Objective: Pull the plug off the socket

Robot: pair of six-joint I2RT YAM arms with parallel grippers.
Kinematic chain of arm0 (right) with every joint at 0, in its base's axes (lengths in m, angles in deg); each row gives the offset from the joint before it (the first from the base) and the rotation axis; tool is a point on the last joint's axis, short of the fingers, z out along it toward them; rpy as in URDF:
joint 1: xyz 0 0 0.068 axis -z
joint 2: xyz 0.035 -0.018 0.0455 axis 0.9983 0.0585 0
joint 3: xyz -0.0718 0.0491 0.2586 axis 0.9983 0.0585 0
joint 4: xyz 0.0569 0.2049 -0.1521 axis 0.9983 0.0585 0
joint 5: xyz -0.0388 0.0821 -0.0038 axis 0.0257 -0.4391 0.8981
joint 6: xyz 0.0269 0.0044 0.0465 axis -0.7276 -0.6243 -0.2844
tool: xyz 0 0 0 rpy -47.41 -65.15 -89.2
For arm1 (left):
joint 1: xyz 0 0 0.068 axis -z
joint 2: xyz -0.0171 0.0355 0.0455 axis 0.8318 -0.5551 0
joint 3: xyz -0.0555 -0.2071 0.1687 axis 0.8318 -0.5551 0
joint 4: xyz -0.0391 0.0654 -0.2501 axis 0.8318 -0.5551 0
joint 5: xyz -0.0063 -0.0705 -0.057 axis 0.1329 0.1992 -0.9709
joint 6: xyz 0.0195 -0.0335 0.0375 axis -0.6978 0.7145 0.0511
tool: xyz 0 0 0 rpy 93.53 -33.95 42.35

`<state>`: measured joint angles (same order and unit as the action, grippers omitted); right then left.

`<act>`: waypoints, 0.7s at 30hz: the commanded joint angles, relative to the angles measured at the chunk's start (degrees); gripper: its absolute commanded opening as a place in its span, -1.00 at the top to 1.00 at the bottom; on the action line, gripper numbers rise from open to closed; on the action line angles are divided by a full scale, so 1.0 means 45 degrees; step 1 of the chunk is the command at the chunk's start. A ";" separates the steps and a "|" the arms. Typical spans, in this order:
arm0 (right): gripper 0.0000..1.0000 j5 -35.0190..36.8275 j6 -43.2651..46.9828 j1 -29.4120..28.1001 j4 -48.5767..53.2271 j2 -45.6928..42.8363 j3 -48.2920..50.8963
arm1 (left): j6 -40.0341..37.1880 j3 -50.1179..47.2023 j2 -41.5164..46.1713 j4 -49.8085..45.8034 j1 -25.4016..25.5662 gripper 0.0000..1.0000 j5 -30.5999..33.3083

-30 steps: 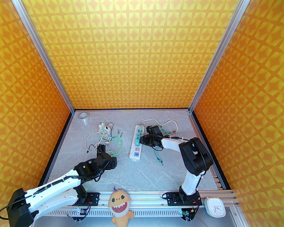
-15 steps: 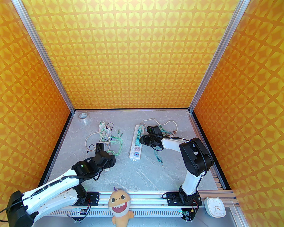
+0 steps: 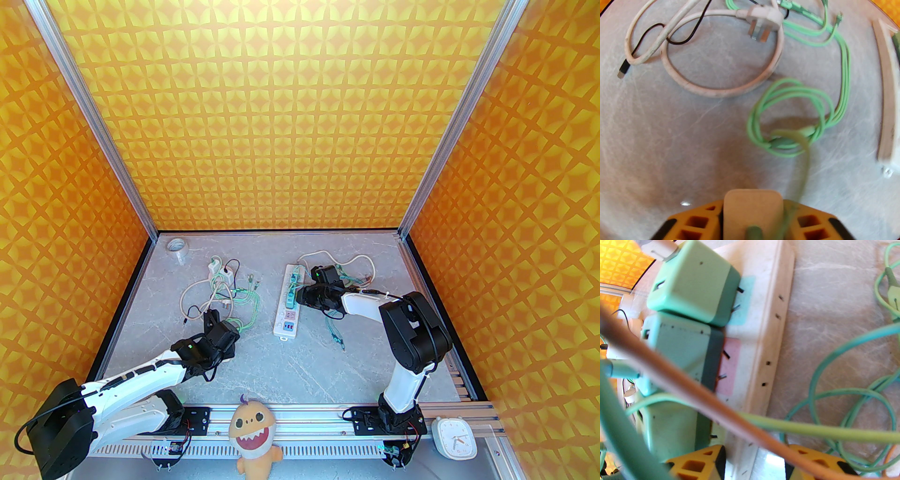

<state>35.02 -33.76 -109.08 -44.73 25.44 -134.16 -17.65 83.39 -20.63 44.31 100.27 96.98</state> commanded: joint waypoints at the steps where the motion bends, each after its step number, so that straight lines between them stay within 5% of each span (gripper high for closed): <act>1: 0.06 0.0837 0.0230 0.0081 0.0892 -0.0088 0.0374 | 0.0301 -0.0876 0.1176 0.2148 -0.0078 0.40 -0.1481; 6: 0.06 0.0808 0.0228 0.0083 0.0875 -0.0085 0.0381 | 0.0798 -0.2178 0.2803 0.3474 -0.0244 0.25 -0.2002; 9: 0.06 0.0786 0.0218 0.0083 0.0858 -0.0048 0.0381 | 0.0702 -0.2236 0.3140 0.2481 -0.0593 -0.01 -0.2002; 11: 0.06 0.0796 0.0217 0.0075 0.0862 -0.0051 0.0381 | 0.0640 -0.2136 0.3264 0.1812 -0.0710 -0.38 -0.1855; 14: 0.06 0.0791 0.0225 0.0080 0.0854 -0.0052 0.0380 | 0.0407 -0.1909 0.3454 0.0836 -0.0939 -0.47 -0.1634; 19: 0.06 0.0792 0.0228 0.0066 0.0853 -0.0090 0.0399 | 0.0096 -0.0690 0.3661 -0.2211 -0.1310 -0.99 -0.0524; 21: 0.06 0.0804 0.0223 0.0064 0.0862 -0.0065 0.0386 | -0.0303 -0.0050 0.3663 -0.2982 -0.1303 -0.98 -0.0299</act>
<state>35.17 -33.76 -109.08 -44.71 25.42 -134.16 -16.47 78.52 -4.89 39.94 94.83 92.19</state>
